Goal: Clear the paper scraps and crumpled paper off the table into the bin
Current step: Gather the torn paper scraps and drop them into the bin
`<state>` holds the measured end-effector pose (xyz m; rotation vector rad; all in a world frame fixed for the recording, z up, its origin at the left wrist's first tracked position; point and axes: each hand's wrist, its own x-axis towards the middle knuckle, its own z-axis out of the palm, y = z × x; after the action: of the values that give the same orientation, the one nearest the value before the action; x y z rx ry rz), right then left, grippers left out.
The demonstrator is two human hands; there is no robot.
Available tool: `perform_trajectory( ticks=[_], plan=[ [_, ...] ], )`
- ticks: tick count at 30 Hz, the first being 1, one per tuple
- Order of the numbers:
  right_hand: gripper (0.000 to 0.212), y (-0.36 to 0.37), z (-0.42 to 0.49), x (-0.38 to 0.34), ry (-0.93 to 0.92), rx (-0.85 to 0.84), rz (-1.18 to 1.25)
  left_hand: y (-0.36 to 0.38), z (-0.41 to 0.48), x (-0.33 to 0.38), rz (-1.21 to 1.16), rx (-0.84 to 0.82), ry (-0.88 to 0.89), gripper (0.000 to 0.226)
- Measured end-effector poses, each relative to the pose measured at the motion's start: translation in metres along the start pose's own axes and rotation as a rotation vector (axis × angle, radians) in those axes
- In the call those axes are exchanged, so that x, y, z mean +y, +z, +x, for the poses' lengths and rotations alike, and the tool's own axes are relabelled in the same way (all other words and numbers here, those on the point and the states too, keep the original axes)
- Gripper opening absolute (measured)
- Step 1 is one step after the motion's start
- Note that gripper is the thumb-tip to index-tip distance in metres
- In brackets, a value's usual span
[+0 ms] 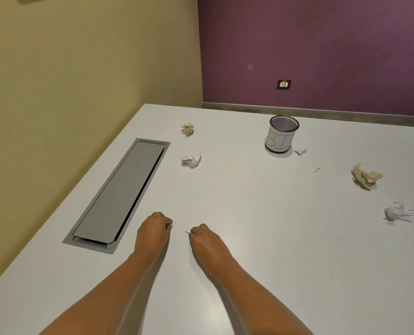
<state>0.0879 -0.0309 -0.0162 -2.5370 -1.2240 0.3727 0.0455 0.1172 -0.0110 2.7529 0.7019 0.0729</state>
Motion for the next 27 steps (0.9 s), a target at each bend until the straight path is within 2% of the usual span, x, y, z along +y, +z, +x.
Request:
perform_trajectory(
  ticks=[6, 14, 17, 19, 22, 25, 27],
  plan=[
    [0.03, -0.009, -0.009, 0.013, 0.004, -0.037, -0.065, -0.002, 0.005, 0.003, 0.014, -0.016, 0.042, 0.027],
    [0.02, -0.053, -0.025, 0.064, 0.221, 0.025, 0.12, 0.004, 0.015, 0.04, -0.083, -0.023, 0.043, 0.02],
    [0.017, -0.062, -0.031, 0.093, 0.238, 0.121, 0.162, 0.01, 0.025, 0.069, -0.141, -0.035, 0.073, 0.014],
    [0.023, -0.069, -0.036, 0.114, 0.268, 0.27, 0.073, 0.013, 0.035, 0.09, -0.174, -0.034, 0.107, 0.013],
    [0.029, -0.081, -0.04, 0.145, 0.34, 0.354, 0.138, 0.018, 0.052, 0.122, -0.215, -0.013, 0.151, 0.015],
    [0.031, -0.094, -0.041, 0.178, 0.455, 0.362, 0.322, 0.024, 0.069, 0.154, -0.236, -0.005, 0.176, 0.023],
    [0.019, -0.103, -0.042, 0.202, 0.514, 0.341, 0.268, 0.03, 0.081, 0.175, -0.235, -0.016, 0.204, 0.024]
  ],
)
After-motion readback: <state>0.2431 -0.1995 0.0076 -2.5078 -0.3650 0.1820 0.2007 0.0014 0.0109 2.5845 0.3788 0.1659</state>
